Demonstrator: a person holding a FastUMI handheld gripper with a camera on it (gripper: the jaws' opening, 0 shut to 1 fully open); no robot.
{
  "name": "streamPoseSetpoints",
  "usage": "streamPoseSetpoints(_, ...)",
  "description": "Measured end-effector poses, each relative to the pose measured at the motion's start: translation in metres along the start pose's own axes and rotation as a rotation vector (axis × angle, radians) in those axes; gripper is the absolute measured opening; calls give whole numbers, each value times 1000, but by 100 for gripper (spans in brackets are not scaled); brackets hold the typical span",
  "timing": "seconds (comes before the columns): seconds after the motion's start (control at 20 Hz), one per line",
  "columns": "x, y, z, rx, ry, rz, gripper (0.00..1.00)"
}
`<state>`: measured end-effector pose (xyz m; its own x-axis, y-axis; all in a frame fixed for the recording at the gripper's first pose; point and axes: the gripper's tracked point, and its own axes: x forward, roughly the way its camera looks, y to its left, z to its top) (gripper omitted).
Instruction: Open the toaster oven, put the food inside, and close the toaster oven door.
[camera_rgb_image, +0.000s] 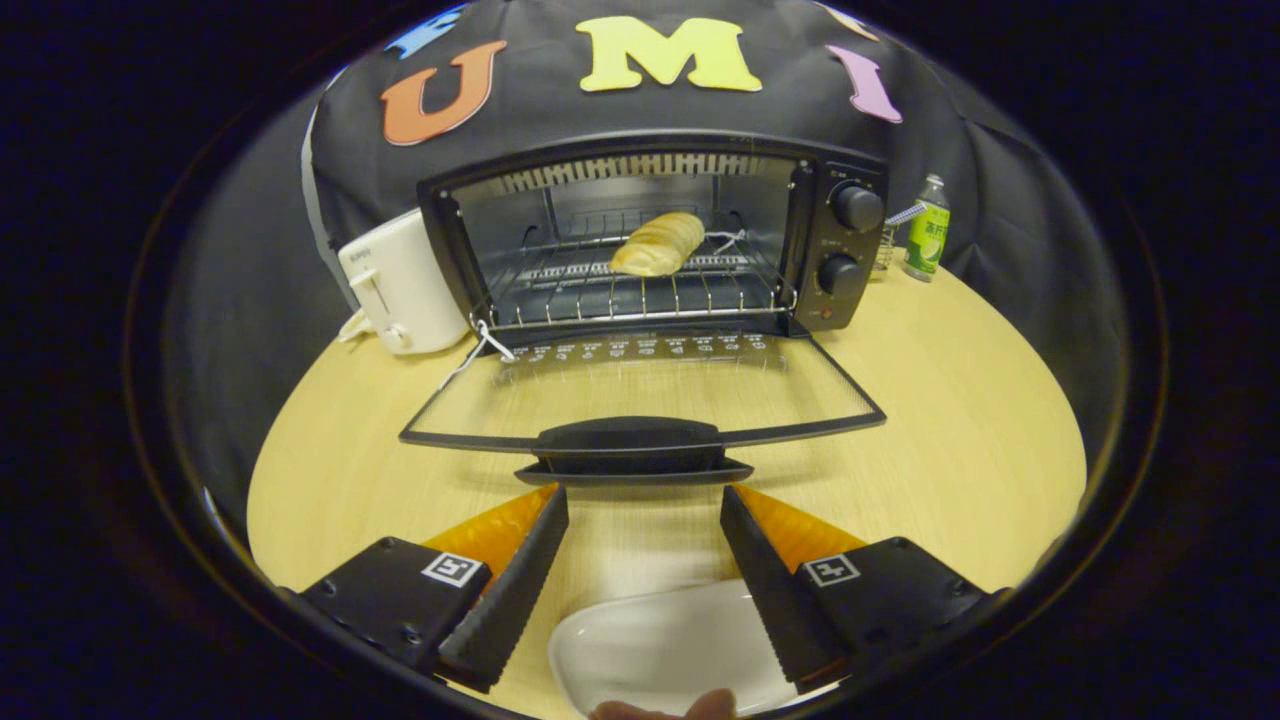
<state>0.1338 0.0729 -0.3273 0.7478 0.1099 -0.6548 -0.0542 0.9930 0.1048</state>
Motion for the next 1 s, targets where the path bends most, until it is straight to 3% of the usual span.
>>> streamPoseSetpoints(0.55,-43,7,111,-32,-324,-5,100)
streamPoseSetpoints(1.0,-197,7,160,-84,-547,22,100)
